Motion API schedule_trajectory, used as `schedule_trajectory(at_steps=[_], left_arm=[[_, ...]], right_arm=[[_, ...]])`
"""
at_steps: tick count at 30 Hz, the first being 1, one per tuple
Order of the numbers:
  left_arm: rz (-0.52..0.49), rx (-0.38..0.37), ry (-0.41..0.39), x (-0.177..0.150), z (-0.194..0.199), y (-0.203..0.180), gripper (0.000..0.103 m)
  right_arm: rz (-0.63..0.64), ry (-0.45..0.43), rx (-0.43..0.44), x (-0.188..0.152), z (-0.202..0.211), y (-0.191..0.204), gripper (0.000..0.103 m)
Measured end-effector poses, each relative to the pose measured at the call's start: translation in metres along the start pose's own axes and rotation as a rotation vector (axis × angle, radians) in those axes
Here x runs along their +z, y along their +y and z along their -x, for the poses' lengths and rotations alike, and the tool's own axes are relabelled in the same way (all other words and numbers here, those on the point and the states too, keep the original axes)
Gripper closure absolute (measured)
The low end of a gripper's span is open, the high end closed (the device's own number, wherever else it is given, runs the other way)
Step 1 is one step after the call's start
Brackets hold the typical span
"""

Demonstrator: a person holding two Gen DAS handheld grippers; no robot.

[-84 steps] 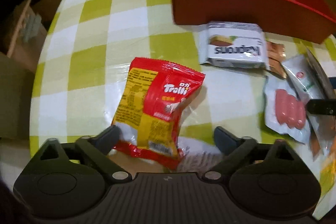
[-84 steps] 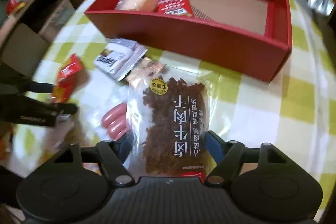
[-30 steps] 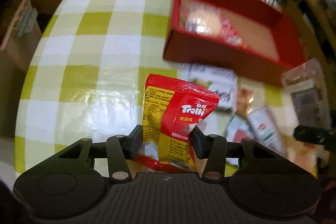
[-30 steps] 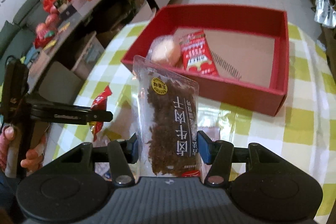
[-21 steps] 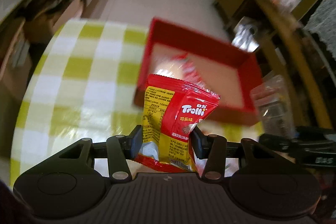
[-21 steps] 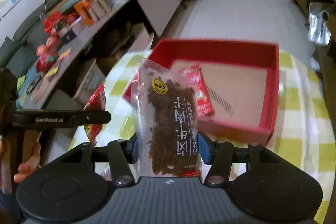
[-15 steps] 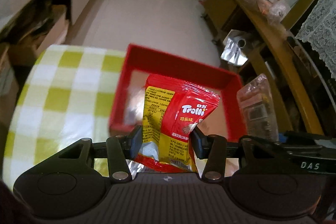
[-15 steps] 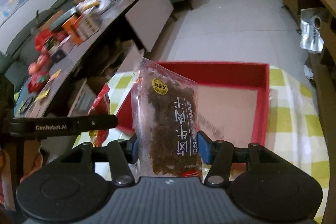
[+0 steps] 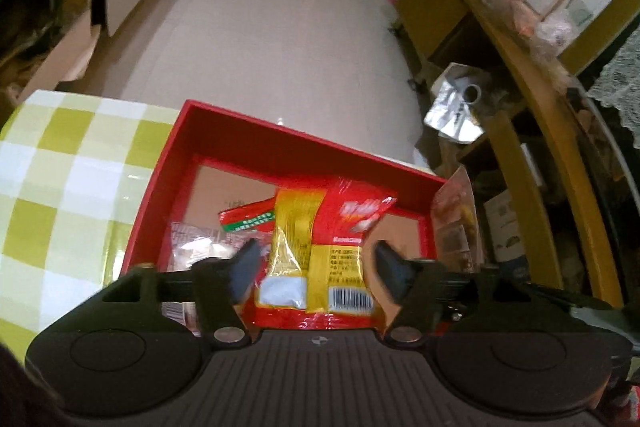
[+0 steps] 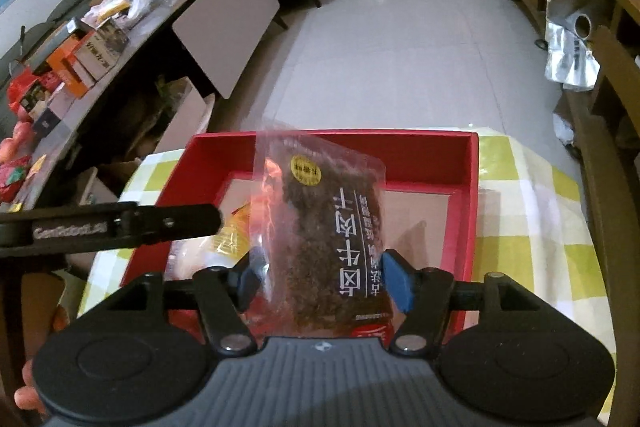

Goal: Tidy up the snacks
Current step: 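Carry both held packets over the red box and open both grippers, then move the left gripper to a small white packet while the right gripper reaches a long white packet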

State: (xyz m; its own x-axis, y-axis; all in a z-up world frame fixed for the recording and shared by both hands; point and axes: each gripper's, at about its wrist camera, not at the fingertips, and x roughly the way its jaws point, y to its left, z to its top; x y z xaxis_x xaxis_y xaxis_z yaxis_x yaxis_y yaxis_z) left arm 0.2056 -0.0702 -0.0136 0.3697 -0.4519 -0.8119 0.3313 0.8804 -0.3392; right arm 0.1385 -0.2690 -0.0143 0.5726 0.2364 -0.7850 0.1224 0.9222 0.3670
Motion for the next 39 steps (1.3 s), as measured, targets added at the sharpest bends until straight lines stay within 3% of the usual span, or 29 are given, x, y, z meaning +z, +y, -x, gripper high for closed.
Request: schedule_trajectory(at_steps=[2, 5, 11, 13, 18, 22, 26, 31, 34, 39], left_arm=[[-0.002, 0.028, -0.011, 0.000, 0.000, 0.005, 0.015], [0.025, 0.052, -0.004, -0.001, 0.002, 0.019, 0.015], [0.055, 0.106, 0.119, -0.014, -0.021, 0.038, 0.018], [0.072, 0.079, 0.122, -0.015, -0.023, 0.039, 0.016], [0.135, -0.109, 0.145, -0.012, -0.019, 0.039, 0.019], [0.198, -0.251, 0.109, -0.007, -0.003, 0.051, 0.019], [0.164, -0.190, 0.060, -0.006, 0.015, 0.051, 0.017], [0.125, -0.120, 0.066, -0.021, 0.034, 0.051, 0.017], [0.076, -0.072, 0.055, -0.037, 0.050, 0.045, 0.017], [0.080, -0.047, 0.087, -0.067, 0.062, 0.047, 0.016]], right_arm=[[0.000, -0.020, -0.017, 0.003, 0.001, 0.000, 0.030], [-0.017, -0.035, 0.004, 0.005, 0.005, -0.001, 0.030], [-0.010, -0.026, 0.020, 0.004, 0.003, 0.006, 0.030], [-0.008, -0.031, 0.027, 0.005, 0.004, 0.009, 0.030], [-0.020, -0.044, 0.040, 0.006, 0.008, 0.008, 0.030], [-0.028, -0.051, 0.035, 0.005, 0.012, 0.005, 0.030], [-0.005, -0.035, 0.018, -0.002, 0.015, 0.010, 0.030], [0.047, -0.013, -0.001, -0.023, 0.031, 0.025, 0.030], [0.073, 0.006, -0.007, -0.045, 0.043, 0.036, 0.030], [0.111, 0.062, -0.018, -0.088, 0.056, 0.050, 0.030]])
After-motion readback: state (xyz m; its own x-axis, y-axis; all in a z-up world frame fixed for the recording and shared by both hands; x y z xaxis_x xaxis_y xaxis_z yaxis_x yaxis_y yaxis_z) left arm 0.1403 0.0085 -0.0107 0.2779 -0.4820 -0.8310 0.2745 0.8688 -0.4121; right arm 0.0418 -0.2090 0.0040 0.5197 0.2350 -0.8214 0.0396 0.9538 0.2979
